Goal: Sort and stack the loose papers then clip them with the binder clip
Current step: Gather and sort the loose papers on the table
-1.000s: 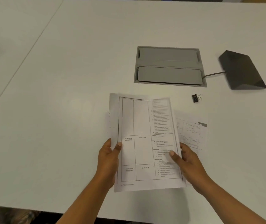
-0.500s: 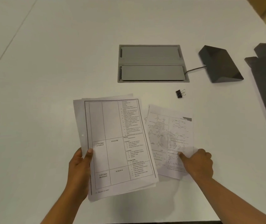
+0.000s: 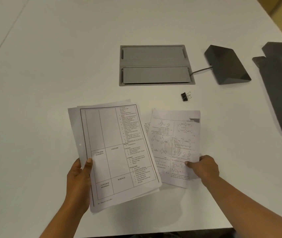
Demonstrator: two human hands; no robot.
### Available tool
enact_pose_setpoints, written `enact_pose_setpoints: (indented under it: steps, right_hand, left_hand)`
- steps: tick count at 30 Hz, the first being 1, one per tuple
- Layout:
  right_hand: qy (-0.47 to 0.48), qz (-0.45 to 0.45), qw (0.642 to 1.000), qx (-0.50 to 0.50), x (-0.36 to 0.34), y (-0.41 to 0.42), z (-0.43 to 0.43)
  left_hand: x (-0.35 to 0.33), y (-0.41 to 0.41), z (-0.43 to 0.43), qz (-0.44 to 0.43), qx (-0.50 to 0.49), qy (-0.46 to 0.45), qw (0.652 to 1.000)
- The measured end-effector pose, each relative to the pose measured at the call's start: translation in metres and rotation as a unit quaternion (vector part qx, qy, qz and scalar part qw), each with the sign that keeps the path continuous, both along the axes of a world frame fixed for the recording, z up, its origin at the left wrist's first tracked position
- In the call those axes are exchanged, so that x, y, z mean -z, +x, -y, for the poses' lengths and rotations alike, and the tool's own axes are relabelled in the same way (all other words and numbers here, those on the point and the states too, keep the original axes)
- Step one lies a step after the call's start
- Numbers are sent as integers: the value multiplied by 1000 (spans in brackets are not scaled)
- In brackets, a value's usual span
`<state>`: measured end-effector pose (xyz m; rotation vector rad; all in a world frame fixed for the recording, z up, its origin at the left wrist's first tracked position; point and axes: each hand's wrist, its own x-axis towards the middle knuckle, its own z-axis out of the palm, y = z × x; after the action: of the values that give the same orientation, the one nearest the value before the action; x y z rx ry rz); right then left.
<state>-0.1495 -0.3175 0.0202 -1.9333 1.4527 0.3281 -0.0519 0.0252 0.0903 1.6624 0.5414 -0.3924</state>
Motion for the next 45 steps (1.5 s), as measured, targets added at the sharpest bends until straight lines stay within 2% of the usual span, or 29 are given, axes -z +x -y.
enact_pose_setpoints:
  steps: [9, 14, 19, 28, 36, 45]
  right_hand:
    - [-8, 30, 1000, 5, -3, 2, -6]
    - [8, 97, 995, 5, -4, -1, -2]
    - [70, 193, 979, 7, -13, -12, 6]
    - [130, 273, 951, 58, -39, -30, 20]
    - [131, 332, 930, 84, -73, -38, 29]
    - [149, 386, 909, 56, -108, -22, 22]
  left_hand:
    - [1, -2, 3, 3, 1, 7, 1000]
    - [0, 0, 2, 8, 0, 6, 1000]
    - [-1, 4, -1, 11, -1, 10, 1000]
    - [-4, 12, -11, 22, -12, 12, 1000]
    - [-1, 8, -13, 14, -11, 9, 1000]
    - [-7, 9, 0, 33, 7, 1, 999]
